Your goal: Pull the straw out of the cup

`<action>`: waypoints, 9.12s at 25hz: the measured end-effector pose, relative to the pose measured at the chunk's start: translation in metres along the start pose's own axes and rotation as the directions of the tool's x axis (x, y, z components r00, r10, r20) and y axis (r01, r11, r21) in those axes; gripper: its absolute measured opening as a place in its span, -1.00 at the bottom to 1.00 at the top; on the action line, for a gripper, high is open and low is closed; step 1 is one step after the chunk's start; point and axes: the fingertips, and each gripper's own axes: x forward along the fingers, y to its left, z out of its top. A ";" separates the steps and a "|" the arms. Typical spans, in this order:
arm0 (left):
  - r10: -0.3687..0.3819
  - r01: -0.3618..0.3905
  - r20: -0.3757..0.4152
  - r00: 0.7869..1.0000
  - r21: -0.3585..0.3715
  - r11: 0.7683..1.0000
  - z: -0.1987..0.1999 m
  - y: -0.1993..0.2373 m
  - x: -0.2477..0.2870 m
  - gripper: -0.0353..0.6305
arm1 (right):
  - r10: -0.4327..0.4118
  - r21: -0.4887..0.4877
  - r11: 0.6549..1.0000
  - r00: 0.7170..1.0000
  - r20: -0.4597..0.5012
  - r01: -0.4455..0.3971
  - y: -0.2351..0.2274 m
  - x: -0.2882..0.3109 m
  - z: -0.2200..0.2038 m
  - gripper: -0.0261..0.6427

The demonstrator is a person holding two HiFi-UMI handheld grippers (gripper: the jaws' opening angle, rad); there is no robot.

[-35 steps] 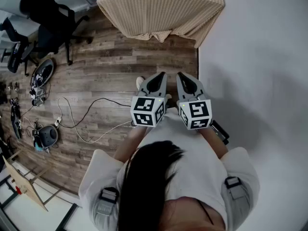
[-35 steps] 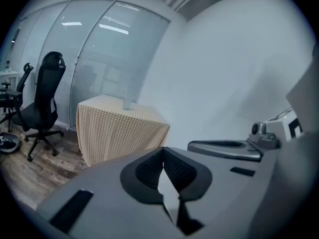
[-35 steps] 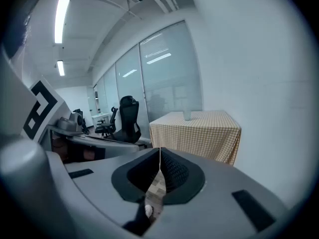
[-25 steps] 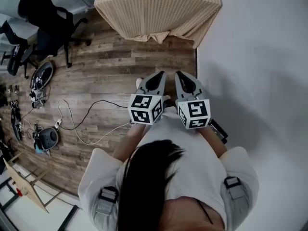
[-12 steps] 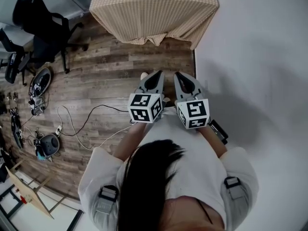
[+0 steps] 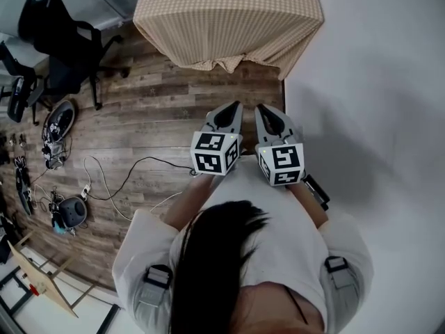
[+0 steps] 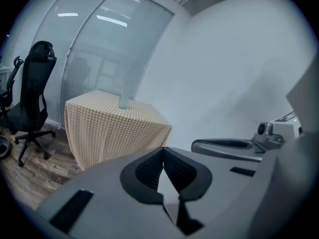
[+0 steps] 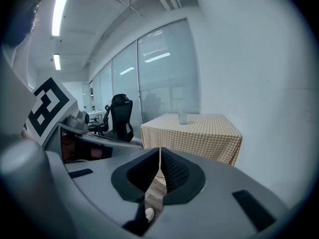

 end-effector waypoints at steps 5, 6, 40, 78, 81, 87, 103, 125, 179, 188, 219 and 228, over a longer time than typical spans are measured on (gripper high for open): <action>0.026 -0.026 -0.013 1.000 0.014 1.000 0.017 0.014 0.017 -0.87 | -0.011 0.007 1.000 1.000 0.001 0.011 -0.015 0.021 0.011 -0.81; 0.020 -0.020 -0.012 1.000 0.018 1.000 0.019 0.015 0.020 -0.87 | -0.023 0.017 1.000 1.000 0.001 0.023 -0.020 0.023 0.012 -0.81; -0.128 0.128 -0.006 0.992 0.086 0.988 0.107 0.113 0.071 -0.87 | -0.115 0.079 0.990 0.993 0.008 0.114 -0.020 0.150 0.071 -0.81; -0.202 0.205 -0.057 0.978 0.035 0.978 0.117 0.149 0.074 -0.87 | -0.124 0.159 0.979 0.991 -0.051 0.131 0.002 0.183 0.071 -0.81; -0.196 0.197 -0.039 0.980 0.030 0.980 0.124 0.155 0.073 -0.87 | -0.122 0.150 0.980 0.992 -0.041 0.127 0.002 0.187 0.078 -0.81; -0.190 0.191 -0.026 0.981 0.023 0.981 0.129 0.162 0.076 -0.87 | -0.080 0.113 0.990 0.996 -0.048 0.085 0.007 0.202 0.084 -0.81; -0.119 0.119 -0.011 0.993 -0.005 0.993 0.140 0.186 0.094 -0.87 | -0.056 0.088 0.994 0.998 -0.043 0.059 -0.005 0.227 0.093 -0.81; -0.082 0.079 -0.037 0.996 -0.071 0.994 0.176 0.196 0.193 -0.87 | 0.007 0.189 0.982 0.991 -0.133 0.018 -0.102 0.291 0.106 -0.81; 0.174 -0.167 0.017 0.985 -0.206 0.964 0.271 0.232 0.318 -0.87 | 0.413 0.107 0.906 0.911 -0.007 -0.410 -0.210 0.411 0.202 -0.81; 0.213 -0.200 0.040 0.976 -0.212 0.957 0.279 0.246 0.314 -0.87 | 0.378 0.077 0.923 0.926 -0.015 -0.376 -0.211 0.424 0.205 -0.81; 0.281 -0.263 0.044 0.959 -0.239 0.935 0.302 0.309 0.308 -0.87 | 0.397 -0.021 0.918 0.918 0.002 -0.396 -0.187 0.478 0.250 -0.33; 0.286 -0.265 0.044 0.957 -0.265 0.927 0.298 0.322 0.303 -0.87 | 0.368 -0.071 0.927 0.930 -0.010 -0.368 -0.182 0.496 0.261 -0.33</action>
